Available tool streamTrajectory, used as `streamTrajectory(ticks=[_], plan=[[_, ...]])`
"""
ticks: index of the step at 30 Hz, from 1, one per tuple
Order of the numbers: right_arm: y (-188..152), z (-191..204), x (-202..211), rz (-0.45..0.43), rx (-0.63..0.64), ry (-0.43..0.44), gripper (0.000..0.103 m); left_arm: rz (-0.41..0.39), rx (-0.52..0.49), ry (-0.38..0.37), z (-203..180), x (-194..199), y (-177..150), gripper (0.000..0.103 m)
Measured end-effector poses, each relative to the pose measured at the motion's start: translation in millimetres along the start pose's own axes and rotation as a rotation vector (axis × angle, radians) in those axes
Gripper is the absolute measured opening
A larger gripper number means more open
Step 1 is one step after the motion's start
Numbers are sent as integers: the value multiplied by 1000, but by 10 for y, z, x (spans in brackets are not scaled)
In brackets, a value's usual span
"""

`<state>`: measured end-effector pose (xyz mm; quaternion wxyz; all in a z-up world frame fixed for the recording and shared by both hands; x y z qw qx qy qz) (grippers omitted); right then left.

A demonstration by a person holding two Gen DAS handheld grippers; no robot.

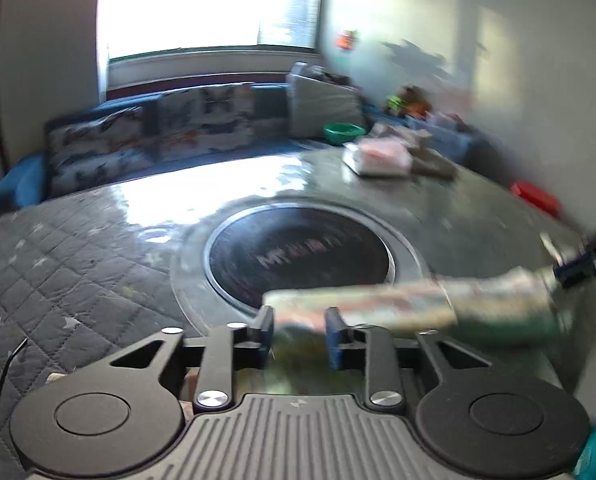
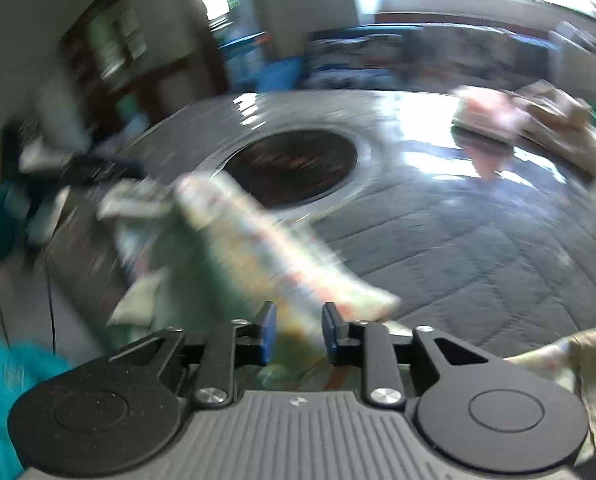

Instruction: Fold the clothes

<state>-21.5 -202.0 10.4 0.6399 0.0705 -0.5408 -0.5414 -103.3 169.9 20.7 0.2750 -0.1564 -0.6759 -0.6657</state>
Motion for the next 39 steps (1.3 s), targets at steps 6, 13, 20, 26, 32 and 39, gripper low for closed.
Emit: streamTrajectory(ticks=[6, 13, 20, 26, 32, 39], plan=[[29, -398, -186, 26, -185, -42, 31, 83, 59, 19, -58, -443, 239, 48], [-21, -509, -325, 60, -269, -25, 31, 214, 91, 9, -51, -764, 203, 52], [24, -480, -372, 88, -223, -21, 21, 279, 79, -14, -101, -922, 177, 61], [47, -537, -406, 109, -245, -11, 25, 319, 95, -13, -66, -1003, 148, 61], [89, -484, -460, 141, -196, 3, 23, 369, 110, -43, -63, -1103, 130, 61], [280, -399, -417, 118, -87, -39, 10, 337, 110, -66, -51, -1112, 159, 15]])
Point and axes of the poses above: each gripper's, at about its wrist camera, not at the fingertips, and x roughly against the way its jaws point, z to its left, y to its top, the point moved 2 cm from there along -x, roughly the way its jaws point, and after that the axes turned 13 degrees about y, right-handed, at the moved point
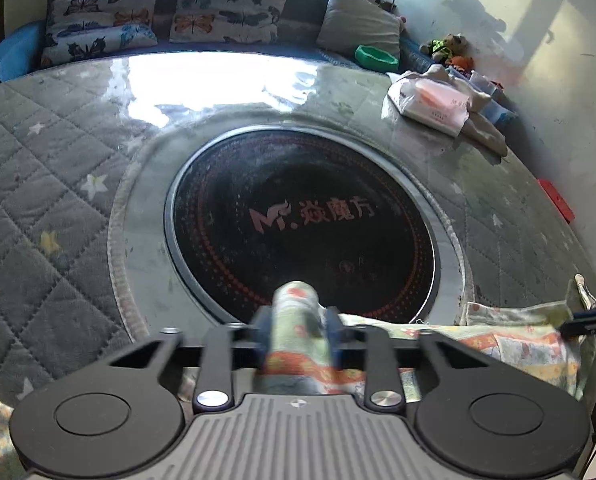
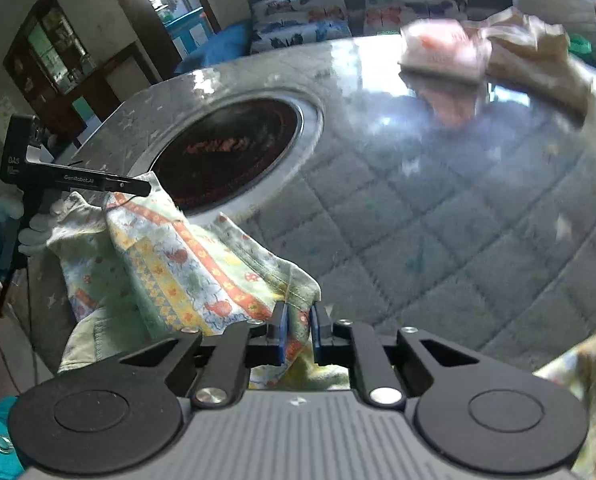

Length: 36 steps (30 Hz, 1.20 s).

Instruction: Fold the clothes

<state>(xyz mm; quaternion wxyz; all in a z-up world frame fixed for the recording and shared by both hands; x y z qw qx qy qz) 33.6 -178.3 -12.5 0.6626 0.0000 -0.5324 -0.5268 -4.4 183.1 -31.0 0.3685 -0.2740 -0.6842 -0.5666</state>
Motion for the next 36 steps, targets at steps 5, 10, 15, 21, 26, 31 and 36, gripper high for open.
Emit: streamTrajectory(ticks=[5, 10, 15, 21, 26, 31, 36], plan=[[351, 46, 15, -18, 128, -62, 9, -79, -65, 9, -96, 123, 111, 11], [819, 94, -45, -54, 290, -150, 9, -197, -92, 24, -161, 228, 381, 10], [1253, 58, -127, -145, 389, -265, 8, -349, -45, 82, -114, 242, 713, 10], [1577, -322, -523, -220, 332, -341, 8, -375, 18, 201, -55, -238, 921, 11], [1597, -754, -1049, -134, 217, -348, 12, -303, 12, 242, -76, -640, 991, 12], [1593, -768, -1098, -144, 211, -397, 20, -278, 1, 288, -56, -798, 1041, 21], [1591, -521, -1157, -130, 223, -235, 20, -257, 49, 299, 21, -824, 1084, 46]])
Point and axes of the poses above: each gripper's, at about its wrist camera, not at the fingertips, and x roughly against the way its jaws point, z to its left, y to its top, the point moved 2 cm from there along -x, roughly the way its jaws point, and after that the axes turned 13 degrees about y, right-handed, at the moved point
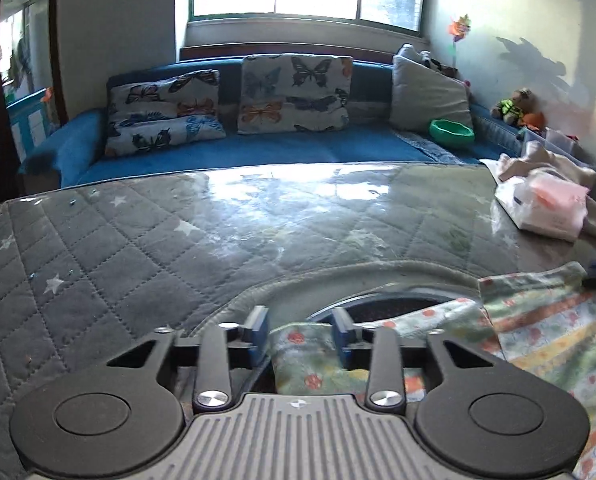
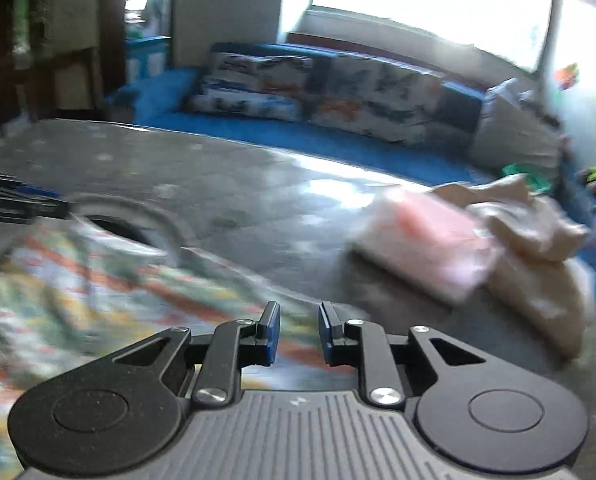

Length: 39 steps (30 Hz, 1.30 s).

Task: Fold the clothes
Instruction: 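Release the hem and smooth the spread shirt with both grippers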

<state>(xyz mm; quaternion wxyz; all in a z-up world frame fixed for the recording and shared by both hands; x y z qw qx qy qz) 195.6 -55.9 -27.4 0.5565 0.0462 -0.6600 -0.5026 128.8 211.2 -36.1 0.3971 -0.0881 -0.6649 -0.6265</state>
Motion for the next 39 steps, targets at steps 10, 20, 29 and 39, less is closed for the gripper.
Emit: streamTrajectory(ticks=[10, 20, 29, 39], plan=[[54, 227, -443, 39, 50, 23, 31, 61, -38, -70, 9, 393, -121, 47], [-235, 730, 38, 96, 87, 178, 35, 53, -130, -145, -12, 1198, -785, 50], [-989, 1177, 777, 123, 125, 244, 35, -1, -211, -162, -188, 1628, -1284, 50], [-1515, 1053, 1221, 104, 92, 152, 39, -9, -222, -47, 31, 1640, -1483, 51]])
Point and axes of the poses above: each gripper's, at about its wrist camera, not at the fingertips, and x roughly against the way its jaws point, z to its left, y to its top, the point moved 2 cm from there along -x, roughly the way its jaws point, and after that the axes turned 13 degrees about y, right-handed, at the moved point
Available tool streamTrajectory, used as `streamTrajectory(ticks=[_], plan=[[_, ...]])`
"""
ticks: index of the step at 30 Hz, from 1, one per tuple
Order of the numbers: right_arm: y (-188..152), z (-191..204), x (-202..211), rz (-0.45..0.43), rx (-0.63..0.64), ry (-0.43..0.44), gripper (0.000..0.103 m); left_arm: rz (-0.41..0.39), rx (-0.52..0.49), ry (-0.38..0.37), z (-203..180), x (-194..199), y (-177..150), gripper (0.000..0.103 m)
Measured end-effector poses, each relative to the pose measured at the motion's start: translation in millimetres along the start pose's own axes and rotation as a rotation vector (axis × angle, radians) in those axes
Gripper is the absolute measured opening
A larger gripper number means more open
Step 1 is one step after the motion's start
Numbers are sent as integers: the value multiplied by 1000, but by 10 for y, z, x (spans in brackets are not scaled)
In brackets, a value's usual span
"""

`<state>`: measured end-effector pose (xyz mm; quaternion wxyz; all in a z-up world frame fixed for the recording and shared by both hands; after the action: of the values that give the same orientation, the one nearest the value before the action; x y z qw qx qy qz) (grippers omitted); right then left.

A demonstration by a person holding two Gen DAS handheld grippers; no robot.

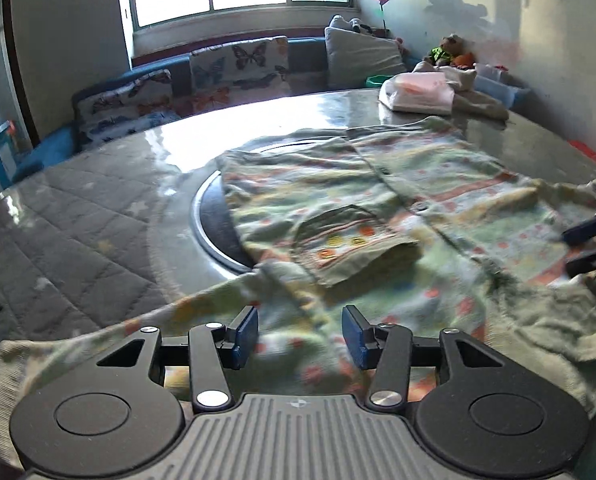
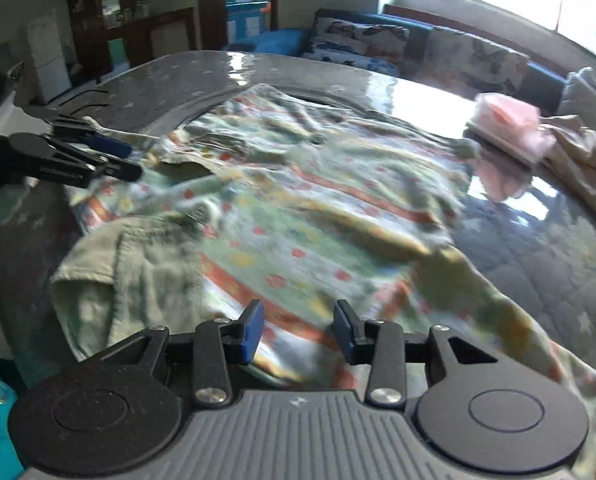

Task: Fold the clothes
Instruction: 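Release the hem and smooth the spread shirt with both grippers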

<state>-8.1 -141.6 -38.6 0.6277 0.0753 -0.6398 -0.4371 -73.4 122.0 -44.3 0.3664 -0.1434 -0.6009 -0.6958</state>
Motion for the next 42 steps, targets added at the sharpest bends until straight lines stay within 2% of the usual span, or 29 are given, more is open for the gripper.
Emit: streamTrajectory(ticks=[7, 11, 16, 20, 23, 27, 33, 36, 42], plan=[[-53, -7, 53, 3, 14, -13, 38, -23, -57, 52, 32, 11, -24, 52], [-5, 19, 59, -47, -31, 0, 38, 7, -13, 10, 52, 25, 18, 51], [-44, 80, -10, -41, -28, 21, 38, -41, -24, -35, -82, 216, 142, 51], [-46, 11, 131, -79, -92, 33, 38, -62, -14, -131, -291, 270, 275, 51], [-82, -121, 260, -132, -160, -9, 38, -69, -11, -199, -523, 224, 355, 51], [-227, -323, 350, -150, -248, -48, 38, -51, -54, -260, -824, 122, 345, 51], [-448, -509, 536, -181, -336, -66, 39, -26, -104, -270, -984, 69, 253, 51], [-533, -678, 692, -219, -392, -132, 39, -23, -117, -264, -975, 90, 297, 51], [-773, -1123, 870, -238, -458, -272, 39, -84, -160, -296, -1107, 256, 460, 52]])
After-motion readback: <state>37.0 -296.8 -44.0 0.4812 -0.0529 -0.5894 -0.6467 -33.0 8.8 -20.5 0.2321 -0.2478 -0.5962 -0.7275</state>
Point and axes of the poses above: each gripper's, at about its wrist camera, not at the fingertips, and x roughly against the way its jaws point, z to its left, y to its top, the point moved 2 cm from there along -x, roughly the way its jaws point, and after that the axes turned 13 degrees about y, right-handed, at the moved point
